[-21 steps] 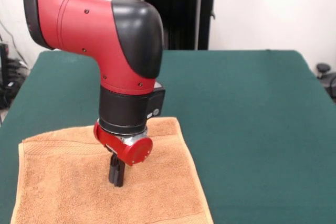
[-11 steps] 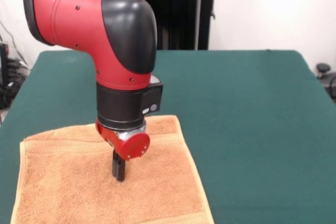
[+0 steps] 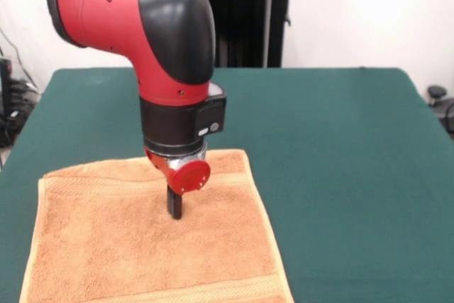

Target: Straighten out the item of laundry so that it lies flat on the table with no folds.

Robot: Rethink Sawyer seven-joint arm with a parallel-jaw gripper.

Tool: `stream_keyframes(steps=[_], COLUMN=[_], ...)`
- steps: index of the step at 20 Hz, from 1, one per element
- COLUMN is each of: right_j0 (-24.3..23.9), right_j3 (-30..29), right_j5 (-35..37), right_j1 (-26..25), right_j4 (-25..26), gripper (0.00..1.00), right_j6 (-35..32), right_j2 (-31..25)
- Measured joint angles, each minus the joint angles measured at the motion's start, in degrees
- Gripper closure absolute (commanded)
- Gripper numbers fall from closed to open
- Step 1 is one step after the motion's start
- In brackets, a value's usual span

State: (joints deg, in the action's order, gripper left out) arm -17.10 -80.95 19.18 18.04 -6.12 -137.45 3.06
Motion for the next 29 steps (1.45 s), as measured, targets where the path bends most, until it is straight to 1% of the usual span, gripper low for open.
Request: stream_keyframes(steps=[7,11,13,17,20,23,24,28,29], right_j0=[-0.2,-0.1,0.1,0.7,1.1,1.5,1.6,1.5,1.4], right_j3=[-4.1,-5.4,-6.0,-6.5,-6.5,-6.0,-4.7,2.6,5.7], right_j5=[0.1,1.2,3.1,9.1,16.1,27.2,33.9,49.1,53.2], right_j1=[1.3,1.8,2.0,2.2,2.2,2.3,2.2,1.1,0.5], right_j4=[-1.5,-2.8,-2.9,-2.8,-2.6,-1.5,-0.4,4.5,6.4], gripper=[1.0,1.0,1.0,1.0,1.0,1.0,1.0,1.0,1.0], right_j6=[0.0,0.0,0.0,0.0,0.0,0.0,0.0,0.0,0.0], right_j2=[0.0,0.2,0.3,0.8,1.2,2.1,2.5,3.6,3.9])
